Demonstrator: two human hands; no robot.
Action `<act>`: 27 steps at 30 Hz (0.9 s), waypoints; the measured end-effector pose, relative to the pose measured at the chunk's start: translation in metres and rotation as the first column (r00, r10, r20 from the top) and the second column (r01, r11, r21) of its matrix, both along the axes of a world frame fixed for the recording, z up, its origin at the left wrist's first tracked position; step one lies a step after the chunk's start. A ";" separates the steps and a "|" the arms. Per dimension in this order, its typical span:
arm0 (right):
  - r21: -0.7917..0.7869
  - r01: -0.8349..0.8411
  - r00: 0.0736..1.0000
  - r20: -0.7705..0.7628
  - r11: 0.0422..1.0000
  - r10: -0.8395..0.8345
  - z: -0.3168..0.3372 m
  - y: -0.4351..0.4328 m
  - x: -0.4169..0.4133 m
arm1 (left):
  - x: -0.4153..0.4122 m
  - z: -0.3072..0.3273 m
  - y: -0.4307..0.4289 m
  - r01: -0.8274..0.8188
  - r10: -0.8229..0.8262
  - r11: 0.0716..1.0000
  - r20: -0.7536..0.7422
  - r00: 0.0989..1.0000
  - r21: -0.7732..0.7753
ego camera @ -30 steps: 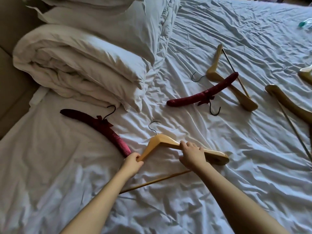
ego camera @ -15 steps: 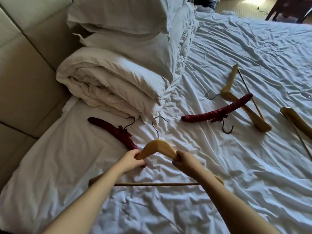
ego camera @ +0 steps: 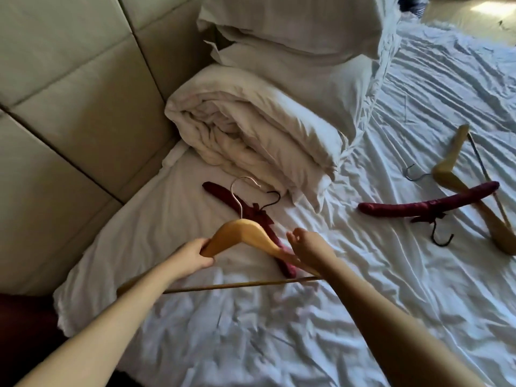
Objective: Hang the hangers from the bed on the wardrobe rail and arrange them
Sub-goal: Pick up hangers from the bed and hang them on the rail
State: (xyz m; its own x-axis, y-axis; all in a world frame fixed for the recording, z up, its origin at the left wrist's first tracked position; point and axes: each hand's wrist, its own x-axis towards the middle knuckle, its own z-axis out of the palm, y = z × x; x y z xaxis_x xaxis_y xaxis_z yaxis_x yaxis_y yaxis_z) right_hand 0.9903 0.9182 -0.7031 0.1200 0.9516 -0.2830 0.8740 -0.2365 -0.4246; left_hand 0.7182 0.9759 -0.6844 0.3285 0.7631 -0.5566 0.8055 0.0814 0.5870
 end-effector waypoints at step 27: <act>-0.159 0.387 0.856 -0.306 0.908 -0.418 -0.030 0.021 -0.069 | -0.109 0.004 0.011 0.025 -0.026 0.984 0.000 1.000 -0.175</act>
State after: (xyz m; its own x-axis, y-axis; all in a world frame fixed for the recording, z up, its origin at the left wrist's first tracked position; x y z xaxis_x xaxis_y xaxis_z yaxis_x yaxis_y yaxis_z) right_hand 0.9211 0.9391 -0.7336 0.3732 0.8093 -0.4536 0.5101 -0.5874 -0.6283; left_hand 0.6097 0.9871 -0.6802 0.3451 0.6451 -0.6818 0.8100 0.1623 0.5635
